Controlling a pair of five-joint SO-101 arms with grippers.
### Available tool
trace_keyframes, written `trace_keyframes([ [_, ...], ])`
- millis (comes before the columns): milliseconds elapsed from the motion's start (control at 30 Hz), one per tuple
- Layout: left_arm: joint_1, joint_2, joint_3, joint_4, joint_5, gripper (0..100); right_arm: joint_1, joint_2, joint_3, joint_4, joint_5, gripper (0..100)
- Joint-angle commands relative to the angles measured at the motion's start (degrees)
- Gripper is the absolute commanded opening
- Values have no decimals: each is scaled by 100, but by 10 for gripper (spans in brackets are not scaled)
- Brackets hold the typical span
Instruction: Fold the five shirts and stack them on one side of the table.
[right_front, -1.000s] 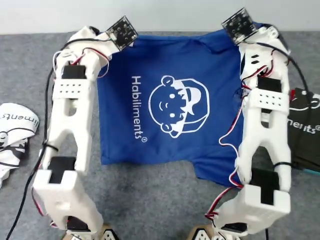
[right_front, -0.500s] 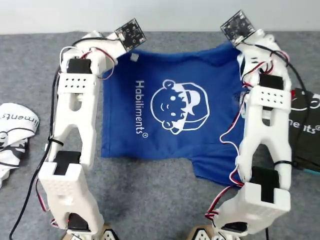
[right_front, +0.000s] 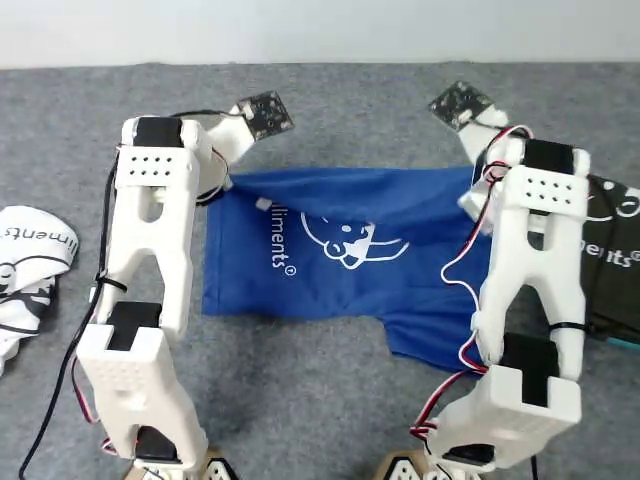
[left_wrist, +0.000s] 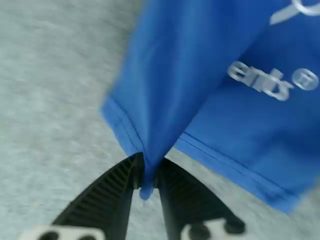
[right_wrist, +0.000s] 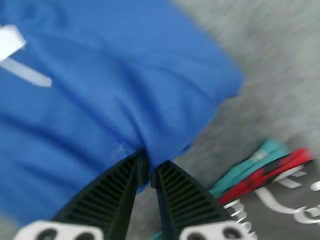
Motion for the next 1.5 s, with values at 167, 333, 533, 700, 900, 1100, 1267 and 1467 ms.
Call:
trace_keyframes([
  [167, 229, -26, -259, 1125, -167, 15, 4, -101, -668, 2114, -396, 15],
  [333, 360, -88, -145, 1284, -167, 15, 259, -338, -615, 2352, -387, 15],
  [533, 360, -97, 321, 1292, -167, 14, 418, -971, 422, 2352, -369, 14],
  [700, 246, -149, 673, 1292, -167, 14, 435, -1648, 1222, 2352, -360, 14],
  [900, 360, -853, 1473, 1292, -360, 14, 549, -2413, 1530, 2352, -18, 14],
  [1100, 273, -1134, 1596, 1116, -176, 14, 699, -2914, 1530, 2343, 211, 14],
  [1267, 185, -1116, 1701, 985, -70, 14, 708, -2826, 1732, 2343, 237, 14],
  [1467, 158, -897, 2149, 695, -53, 16, 734, -2070, 2207, 2202, 229, 14],
])
